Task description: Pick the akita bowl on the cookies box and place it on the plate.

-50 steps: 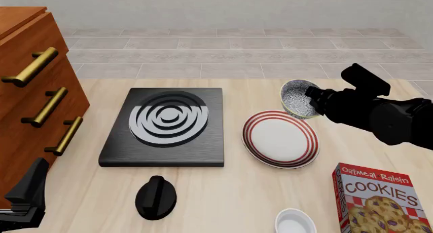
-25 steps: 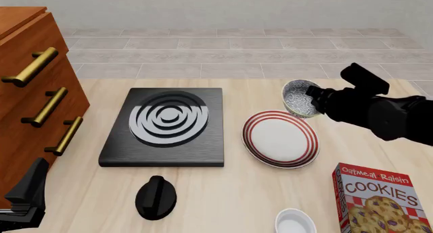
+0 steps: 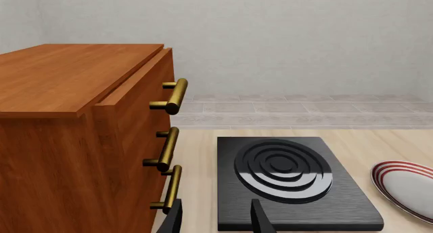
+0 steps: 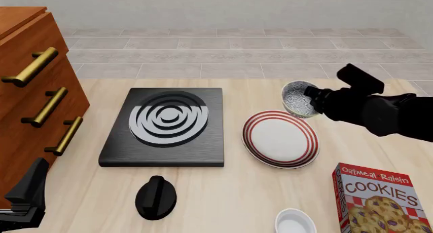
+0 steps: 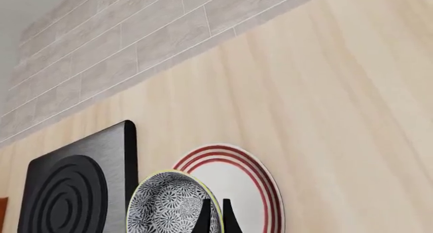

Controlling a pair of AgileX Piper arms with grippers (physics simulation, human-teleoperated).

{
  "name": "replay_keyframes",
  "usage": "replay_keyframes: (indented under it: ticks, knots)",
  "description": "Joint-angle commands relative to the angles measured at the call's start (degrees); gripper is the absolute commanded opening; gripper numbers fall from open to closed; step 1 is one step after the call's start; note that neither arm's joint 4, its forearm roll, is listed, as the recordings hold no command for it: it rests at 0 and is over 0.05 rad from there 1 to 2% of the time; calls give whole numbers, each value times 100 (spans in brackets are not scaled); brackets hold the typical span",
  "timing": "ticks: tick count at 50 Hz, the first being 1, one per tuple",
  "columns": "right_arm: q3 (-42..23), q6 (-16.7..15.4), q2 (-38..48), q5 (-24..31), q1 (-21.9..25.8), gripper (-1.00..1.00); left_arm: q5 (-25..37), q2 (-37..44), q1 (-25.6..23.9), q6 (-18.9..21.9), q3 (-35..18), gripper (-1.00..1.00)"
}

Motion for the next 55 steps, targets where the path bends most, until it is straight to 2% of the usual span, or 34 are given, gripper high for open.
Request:
replay_keyframes:
  ticks: [1,55]
  knots:
    - [-126,-27,141,-10,-21,-100,0,0,0,0,0,100]
    - [-495,-230,973,-138,74,-100,0,0,0,0,0,100]
